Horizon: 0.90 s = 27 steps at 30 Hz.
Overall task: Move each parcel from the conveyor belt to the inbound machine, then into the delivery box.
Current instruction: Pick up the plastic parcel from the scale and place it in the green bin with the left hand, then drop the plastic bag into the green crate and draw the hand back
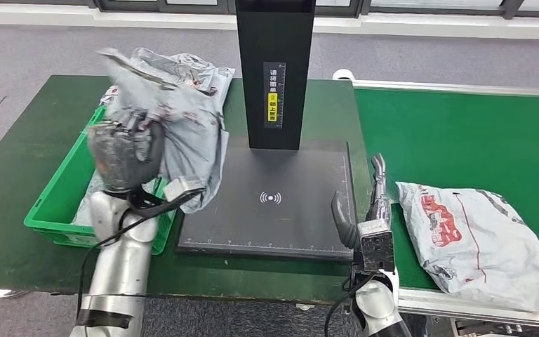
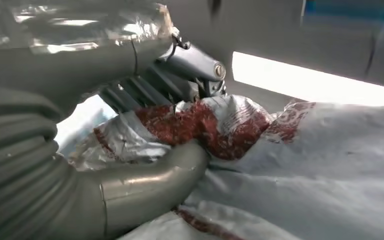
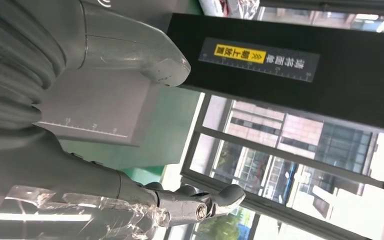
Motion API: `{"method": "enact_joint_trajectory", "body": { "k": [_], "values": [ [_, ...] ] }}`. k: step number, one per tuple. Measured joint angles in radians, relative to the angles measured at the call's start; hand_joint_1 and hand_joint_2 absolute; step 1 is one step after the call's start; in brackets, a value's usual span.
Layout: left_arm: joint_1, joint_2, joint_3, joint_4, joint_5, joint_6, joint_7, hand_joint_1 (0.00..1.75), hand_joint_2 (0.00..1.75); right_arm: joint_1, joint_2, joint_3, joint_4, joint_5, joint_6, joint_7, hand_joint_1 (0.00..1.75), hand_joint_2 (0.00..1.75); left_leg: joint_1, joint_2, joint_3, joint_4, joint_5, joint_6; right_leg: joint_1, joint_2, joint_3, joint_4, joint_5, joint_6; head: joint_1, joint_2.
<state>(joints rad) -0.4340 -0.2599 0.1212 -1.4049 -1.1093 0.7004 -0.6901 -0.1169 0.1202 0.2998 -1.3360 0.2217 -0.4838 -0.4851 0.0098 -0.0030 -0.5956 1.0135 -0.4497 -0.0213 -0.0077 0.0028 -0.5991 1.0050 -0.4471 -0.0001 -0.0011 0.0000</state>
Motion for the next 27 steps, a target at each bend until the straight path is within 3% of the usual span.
{"method": "enact_joint_trajectory", "body": {
  "k": [4,10,15,19,22,26,27],
  "values": [
    [0.011,-0.002,0.073,-0.193,-0.021,0.000,-0.007,1.75,1.75,-0.003,0.000,0.000,0.010,-0.009,-0.007,-0.008,0.00,1.75,0.000,-0.001,0.000,0.000,0.000,0.000,0.000,-0.001,0.000,0.000,-0.001,0.000,0.000,0.000],
    [0.022,-0.004,0.135,-0.306,-0.077,0.000,-0.008,1.75,1.75,-0.006,0.000,0.000,0.017,-0.019,-0.013,-0.013,0.00,1.75,0.000,-0.001,-0.001,-0.001,0.000,0.000,0.000,-0.002,0.000,0.000,-0.001,0.000,0.000,0.000],
    [0.007,-0.008,0.246,-0.277,-0.231,-0.001,-0.003,1.75,1.75,0.003,-0.001,0.000,0.018,-0.023,-0.021,-0.022,0.00,1.75,0.000,0.000,0.000,0.000,0.000,0.000,0.000,-0.001,-0.001,0.000,0.000,0.000,0.000,0.000],
    [-0.002,-0.014,0.307,-0.243,-0.264,-0.001,0.001,1.75,1.75,0.011,-0.002,0.000,0.018,-0.023,-0.022,-0.023,0.00,1.75,0.000,0.000,0.000,0.000,0.000,0.000,0.000,0.000,-0.002,0.000,0.000,0.000,0.000,0.000],
    [-0.008,-0.007,0.330,-0.199,-0.342,-0.001,0.107,1.68,1.75,0.016,-0.002,0.000,0.017,-0.030,-0.038,-0.012,0.00,1.75,0.000,0.000,0.000,0.000,0.000,0.000,0.000,0.000,-0.002,0.000,0.000,0.000,0.000,0.000],
    [-0.002,0.082,0.266,-0.063,-0.441,-0.003,0.541,0.00,1.75,0.029,-0.004,0.000,0.008,-0.032,-0.043,0.011,0.00,1.75,0.000,0.002,-0.001,0.000,0.000,-0.001,0.000,0.001,-0.003,0.000,0.000,-0.001,0.000,0.000],
    [-0.004,0.111,0.234,-0.022,-0.443,-0.003,0.639,0.00,1.75,0.033,-0.004,0.000,0.006,-0.030,-0.042,0.015,0.00,1.75,0.000,0.003,-0.001,-0.001,0.000,-0.001,0.001,0.001,-0.004,0.000,0.000,-0.001,0.000,0.000]
  ]
}}
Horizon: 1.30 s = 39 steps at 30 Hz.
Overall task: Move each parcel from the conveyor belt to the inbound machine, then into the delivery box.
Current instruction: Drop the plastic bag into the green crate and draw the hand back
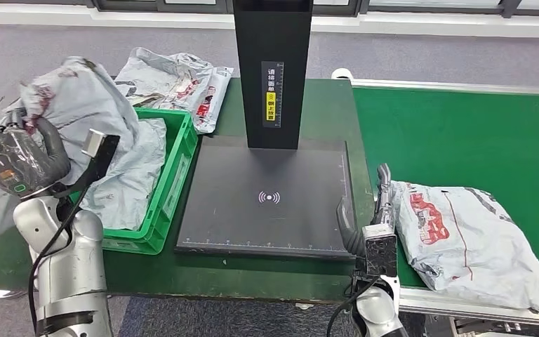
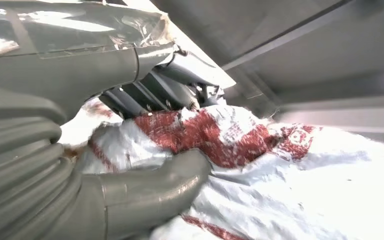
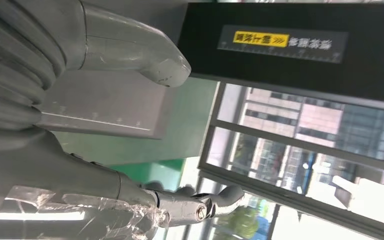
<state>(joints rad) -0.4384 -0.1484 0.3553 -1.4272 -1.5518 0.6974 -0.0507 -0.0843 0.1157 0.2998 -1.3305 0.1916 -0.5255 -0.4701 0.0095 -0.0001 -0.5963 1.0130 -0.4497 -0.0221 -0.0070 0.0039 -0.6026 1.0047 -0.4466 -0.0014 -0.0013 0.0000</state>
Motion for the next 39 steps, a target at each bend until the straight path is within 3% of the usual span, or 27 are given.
{"method": "enact_joint_trajectory", "body": {
  "k": [2,4,9,11,16,21,26,28,31,35,38,39],
  "values": [
    [-0.009,0.057,-0.065,0.094,0.000,0.000,0.137,0.00,1.75,0.002,-0.002,0.000,-0.004,0.006,0.004,0.008,0.00,1.75,0.000,0.000,0.000,0.000,0.001,-0.001,0.001,0.000,0.000,0.000,0.000,0.000,0.000,0.000],
    [-0.029,0.105,-0.120,0.203,0.000,0.000,0.212,0.00,1.75,0.002,-0.003,0.000,-0.008,0.014,0.012,0.020,0.00,1.75,0.000,-0.001,0.000,0.000,0.001,-0.001,0.001,0.000,0.000,0.000,0.000,-0.001,0.000,0.000],
    [-0.140,0.178,-0.185,0.538,0.050,0.000,0.243,0.00,1.75,-0.005,-0.003,0.000,-0.012,0.041,0.043,0.060,0.00,1.75,0.000,0.002,0.000,0.000,0.002,-0.001,0.001,0.001,0.000,0.000,0.002,-0.002,0.000,0.000],
    [-0.181,0.192,-0.183,0.652,0.137,0.000,0.184,0.00,1.75,-0.005,-0.004,0.000,-0.013,0.053,0.054,0.073,0.00,1.75,0.000,0.002,0.000,0.000,0.002,-0.001,0.001,0.001,0.000,0.000,0.002,-0.002,0.000,0.000],
    [-0.231,0.191,-0.115,0.777,0.438,0.002,-0.089,0.00,1.75,-0.004,-0.006,-0.004,-0.013,0.072,0.069,0.088,0.00,1.75,0.000,0.002,0.000,0.000,0.001,-0.001,0.001,0.001,0.000,0.000,0.002,-0.002,0.000,0.000],
    [-0.262,0.182,-0.068,0.821,0.515,0.000,-0.149,0.00,1.75,-0.004,-0.007,-0.016,-0.013,0.074,0.073,0.089,0.00,1.75,0.000,0.001,-0.001,0.000,0.001,-0.001,0.001,0.001,-0.001,0.000,0.002,-0.002,0.000,0.000],
    [-0.279,0.159,-0.042,0.827,0.808,-0.031,-0.342,0.00,1.75,-0.008,-0.007,-0.036,-0.008,0.085,0.045,0.091,0.00,1.75,0.000,0.001,-0.001,0.000,0.001,-0.001,0.001,0.000,0.000,0.000,0.002,-0.002,0.000,0.000],
    [-0.270,0.140,-0.043,0.796,0.963,-0.080,-0.418,0.00,1.75,-0.014,-0.007,-0.054,0.004,0.101,0.015,0.089,0.00,1.75,0.000,0.001,0.000,0.000,0.001,-0.001,0.001,0.000,0.000,0.000,0.002,-0.002,0.000,0.000],
    [-0.224,0.102,-0.085,0.687,1.254,-0.249,-0.466,0.00,1.75,-0.033,-0.010,-0.098,0.043,0.150,-0.048,0.098,0.00,1.75,0.000,0.001,0.000,0.000,0.001,-0.001,0.000,0.000,0.000,0.000,0.002,-0.002,0.000,0.000],
    [-0.148,0.060,-0.194,0.542,1.447,-0.368,-0.439,0.00,1.75,-0.063,-0.021,-0.161,0.107,0.198,-0.074,0.114,0.00,0.00,0.000,-0.003,-0.002,0.001,0.002,0.000,-0.001,-0.002,0.000,0.000,0.002,-0.001,0.001,0.000],
    [-0.112,0.040,-0.262,0.478,1.528,-0.464,-0.416,0.00,1.75,-0.084,-0.028,-0.193,0.152,0.257,-0.102,0.160,0.00,0.00,-0.001,-0.002,-0.002,0.001,0.001,0.001,-0.001,-0.002,0.000,0.000,0.002,-0.001,0.000,0.000],
    [-0.101,0.036,-0.286,0.461,1.556,-0.525,-0.406,0.00,1.75,-0.091,-0.031,-0.207,0.173,0.304,-0.121,0.191,0.00,0.44,-0.001,-0.002,-0.002,0.001,0.001,0.001,-0.002,-0.002,0.000,-0.001,0.002,-0.001,0.000,0.000]
  ]
}}
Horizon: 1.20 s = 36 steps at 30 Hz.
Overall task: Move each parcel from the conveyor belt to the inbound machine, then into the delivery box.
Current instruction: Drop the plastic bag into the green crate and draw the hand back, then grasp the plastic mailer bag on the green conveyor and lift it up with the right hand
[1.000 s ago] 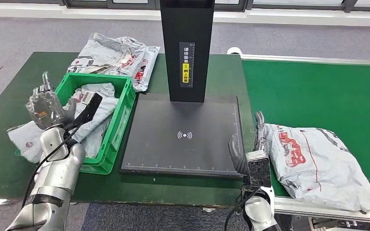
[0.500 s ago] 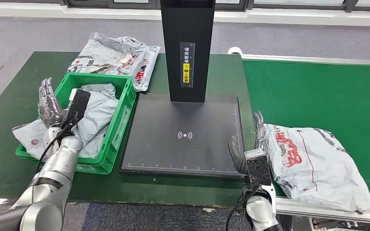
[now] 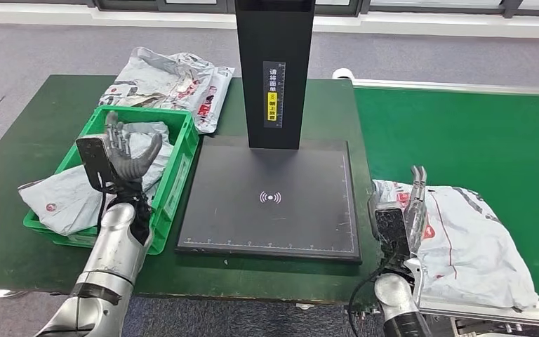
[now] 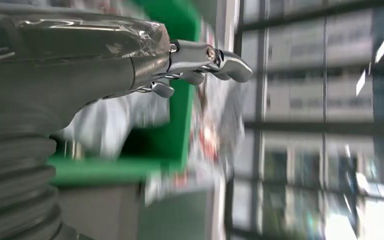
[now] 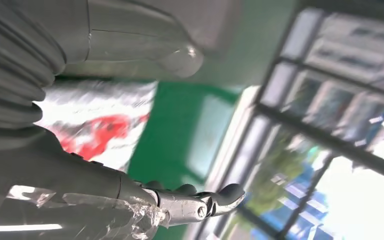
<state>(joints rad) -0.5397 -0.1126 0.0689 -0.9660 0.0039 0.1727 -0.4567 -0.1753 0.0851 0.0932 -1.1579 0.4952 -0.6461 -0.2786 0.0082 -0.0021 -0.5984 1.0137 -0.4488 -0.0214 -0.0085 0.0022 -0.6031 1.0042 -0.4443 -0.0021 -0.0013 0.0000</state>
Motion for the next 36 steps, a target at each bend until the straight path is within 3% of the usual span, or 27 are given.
{"method": "enact_joint_trajectory", "body": {
  "k": [3,6,10,12,20,25,27,29,35,36],
  "values": [
    [0.039,-0.005,-0.086,-0.037,0.044,-0.201,0.023,0.00,1.75,-0.027,-0.011,-0.074,0.075,0.219,-0.042,0.100,0.00,1.75,-0.001,-0.001,0.000,0.000,0.000,0.000,0.000,-0.001,0.000,0.000,0.000,0.001,0.000,0.000],
    [0.085,-0.008,-0.165,-0.065,0.040,-0.310,0.025,0.00,1.75,-0.051,-0.023,-0.185,0.162,0.401,-0.051,0.197,0.00,1.75,-0.001,-0.002,0.000,0.000,0.000,0.001,0.000,-0.001,0.001,0.000,-0.001,0.001,0.000,0.000],
    [0.142,-0.016,-0.228,-0.094,-0.003,-0.330,0.026,0.00,1.75,-0.055,-0.048,-0.308,0.268,0.554,-0.053,0.324,0.00,1.75,-0.001,-0.002,0.000,0.000,-0.001,0.002,-0.002,-0.001,0.001,0.000,-0.001,0.002,0.000,0.000],
    [0.157,-0.019,-0.245,-0.102,-0.015,-0.330,0.026,0.00,1.75,-0.054,-0.058,-0.345,0.304,0.585,-0.053,0.347,0.00,1.75,-0.001,-0.002,-0.001,0.000,-0.002,0.002,-0.001,-0.001,0.000,0.000,-0.001,0.002,0.000,0.000],
    [0.176,-0.026,-0.271,-0.117,-0.028,-0.331,0.030,0.00,1.75,-0.060,-0.071,-0.409,0.379,0.629,-0.054,0.392,0.00,1.75,-0.001,-0.001,0.000,0.000,-0.001,0.002,-0.001,-0.001,0.000,0.000,-0.002,0.002,0.000,0.000],
    [0.191,-0.038,-0.272,-0.124,-0.064,-0.335,0.033,0.00,1.75,-0.065,-0.098,-0.425,0.441,0.810,-0.001,0.609,0.02,1.75,-0.001,-0.001,0.000,0.000,-0.001,0.002,-0.002,-0.001,0.000,0.000,-0.002,0.002,0.000,0.000],
    [0.198,-0.045,-0.272,-0.132,-0.079,-0.338,0.038,0.00,1.75,-0.071,-0.114,-0.432,0.477,0.905,0.077,0.721,0.89,1.75,-0.001,-0.001,0.000,0.000,-0.002,0.003,-0.002,-0.001,0.000,0.000,-0.002,0.002,0.000,0.000],
    [0.202,-0.049,-0.272,-0.137,-0.086,-0.341,0.042,0.00,1.75,-0.076,-0.124,-0.437,0.501,0.955,0.140,0.781,1.75,1.75,-0.001,-0.001,0.000,0.000,-0.002,0.004,-0.002,-0.001,0.001,0.000,-0.002,0.003,0.000,0.000],
    [0.204,-0.051,-0.272,-0.141,-0.090,-0.343,0.044,0.00,1.75,-0.082,-0.128,-0.439,0.516,0.973,0.188,0.802,1.75,1.75,-0.001,-0.001,0.000,0.000,-0.002,0.004,-0.002,-0.001,0.001,0.000,-0.002,0.003,0.000,0.000],
    [0.205,-0.052,-0.272,-0.143,-0.094,-0.345,0.046,0.00,1.75,-0.093,-0.132,-0.448,0.532,0.975,0.230,0.800,1.75,1.75,-0.001,0.000,0.001,0.000,-0.003,0.004,-0.002,0.000,0.002,-0.001,-0.002,0.003,0.000,0.000]
  ]
}}
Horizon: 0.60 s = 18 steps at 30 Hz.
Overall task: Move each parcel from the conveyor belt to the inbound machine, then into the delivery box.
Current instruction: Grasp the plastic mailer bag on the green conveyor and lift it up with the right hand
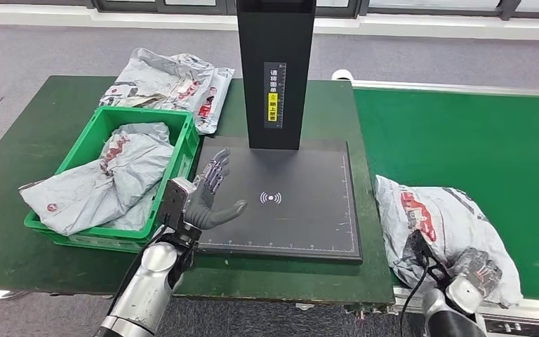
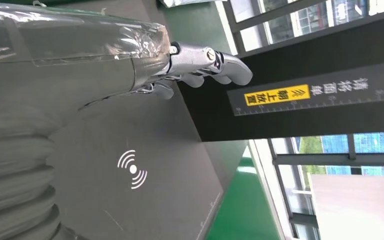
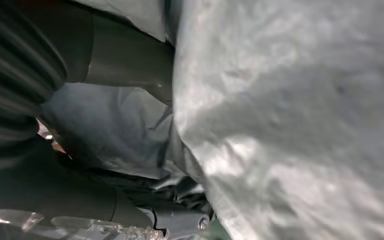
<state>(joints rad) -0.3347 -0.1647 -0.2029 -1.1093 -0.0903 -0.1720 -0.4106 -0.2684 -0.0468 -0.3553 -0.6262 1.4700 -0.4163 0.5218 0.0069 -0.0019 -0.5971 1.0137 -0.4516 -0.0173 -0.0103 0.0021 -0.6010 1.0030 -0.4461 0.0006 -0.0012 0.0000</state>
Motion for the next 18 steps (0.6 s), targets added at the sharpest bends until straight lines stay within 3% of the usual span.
{"method": "enact_joint_trajectory", "body": {
  "k": [4,15,18],
  "values": [
    [0.006,-0.009,0.000,-0.017,-0.030,-0.010,0.007,0.00,1.75,-0.076,-0.016,-0.077,0.105,-0.046,0.168,-0.119,1.75,1.75,0.006,0.004,0.014,0.000,-0.004,0.004,0.005,0.003,0.017,-0.008,-0.002,0.003,0.000,0.000],
    [0.007,-0.011,0.000,-0.021,-0.043,-0.016,0.012,0.00,1.75,-0.109,-0.019,-0.106,0.141,-0.069,0.176,-0.168,1.75,1.75,0.007,0.005,0.020,0.000,-0.004,0.005,0.006,0.003,0.027,-0.012,0.001,0.007,0.000,0.000],
    [0.008,-0.011,0.000,-0.021,-0.063,-0.009,0.016,0.00,1.75,-0.111,-0.016,-0.111,0.141,-0.082,0.124,-0.203,1.75,1.75,0.007,0.005,0.020,0.000,-0.004,0.006,0.006,0.003,0.027,-0.012,0.001,0.007,0.000,0.000]
  ]
}}
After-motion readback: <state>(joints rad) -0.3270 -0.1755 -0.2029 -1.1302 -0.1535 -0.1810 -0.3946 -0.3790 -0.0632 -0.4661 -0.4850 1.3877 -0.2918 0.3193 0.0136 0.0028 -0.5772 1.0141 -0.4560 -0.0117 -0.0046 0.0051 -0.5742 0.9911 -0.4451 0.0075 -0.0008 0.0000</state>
